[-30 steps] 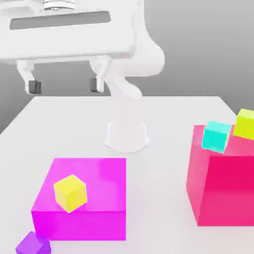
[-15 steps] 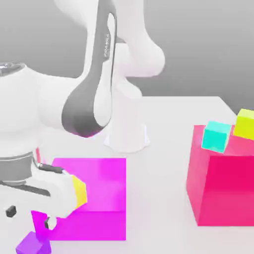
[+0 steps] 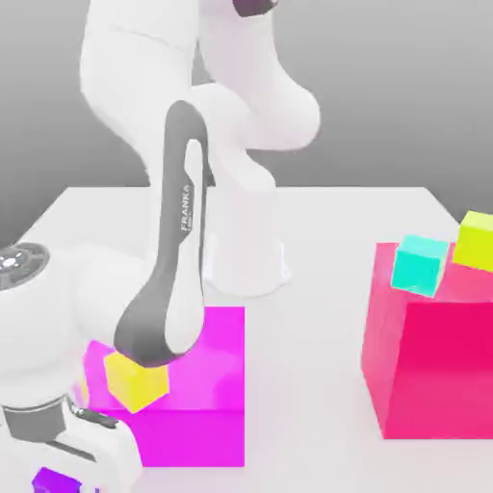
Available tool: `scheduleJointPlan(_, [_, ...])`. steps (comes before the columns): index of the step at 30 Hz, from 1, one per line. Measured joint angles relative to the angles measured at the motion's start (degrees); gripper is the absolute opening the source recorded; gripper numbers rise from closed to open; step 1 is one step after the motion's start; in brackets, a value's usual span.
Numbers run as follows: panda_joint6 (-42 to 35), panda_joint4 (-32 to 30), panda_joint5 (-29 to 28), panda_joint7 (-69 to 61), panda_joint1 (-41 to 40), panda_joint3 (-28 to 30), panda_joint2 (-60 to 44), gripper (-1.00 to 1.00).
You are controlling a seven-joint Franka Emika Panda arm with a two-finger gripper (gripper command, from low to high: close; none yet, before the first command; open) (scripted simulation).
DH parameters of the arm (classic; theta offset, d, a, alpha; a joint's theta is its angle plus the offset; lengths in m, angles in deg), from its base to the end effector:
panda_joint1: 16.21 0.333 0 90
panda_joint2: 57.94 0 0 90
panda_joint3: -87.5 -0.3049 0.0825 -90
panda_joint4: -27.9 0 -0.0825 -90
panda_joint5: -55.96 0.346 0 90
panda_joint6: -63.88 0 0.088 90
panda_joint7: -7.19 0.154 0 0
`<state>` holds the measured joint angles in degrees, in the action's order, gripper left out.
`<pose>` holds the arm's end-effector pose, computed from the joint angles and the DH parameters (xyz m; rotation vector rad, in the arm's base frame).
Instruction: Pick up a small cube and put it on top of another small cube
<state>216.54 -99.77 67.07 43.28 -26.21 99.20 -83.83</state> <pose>0.4827 -0.2001 0.1479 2.6267 -1.7234 0.0003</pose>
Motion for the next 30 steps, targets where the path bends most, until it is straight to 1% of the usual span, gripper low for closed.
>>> scheduleJointPlan(2, [-3.2,-0.8,-1.4,0.1,1.6,0.0,4.0,-1.00])
scheduleJointPlan(10, [-15.2,-3.3,-3.4,-9.3,11.5,-11.0,18.9,-1.00])
scheduleJointPlan(14, [-23.3,-4.3,-3.6,-16.4,23.0,-16.9,28.1,-1.00])
scheduleJointPlan(15, [-25.4,-4.6,-3.8,-18.2,24.8,-17.7,30.5,-1.00])
scheduleJointPlan(16, [-25.4,-4.6,-3.6,-18.3,24.9,-17.7,30.5,-1.00])
scheduleJointPlan(22, [-37.5,-6.6,-4.5,-29.1,35.5,-25.6,45.4,-1.00])
scheduleJointPlan(24, [-35.7,-8.9,-4.7,-30.2,36.8,-27.0,46.0,-1.00])
scheduleJointPlan(26, [-31.6,-11.9,-4.7,-30.4,37.1,-27.7,44.8,-1.00])
scheduleJointPlan(27, [-30.1,-12.9,-4.7,-30.4,37.1,-28.0,44.3,1.00])
scheduleJointPlan(30, [-30.1,-12.9,-4.7,-30.4,37.1,-28.0,44.3,1.00])
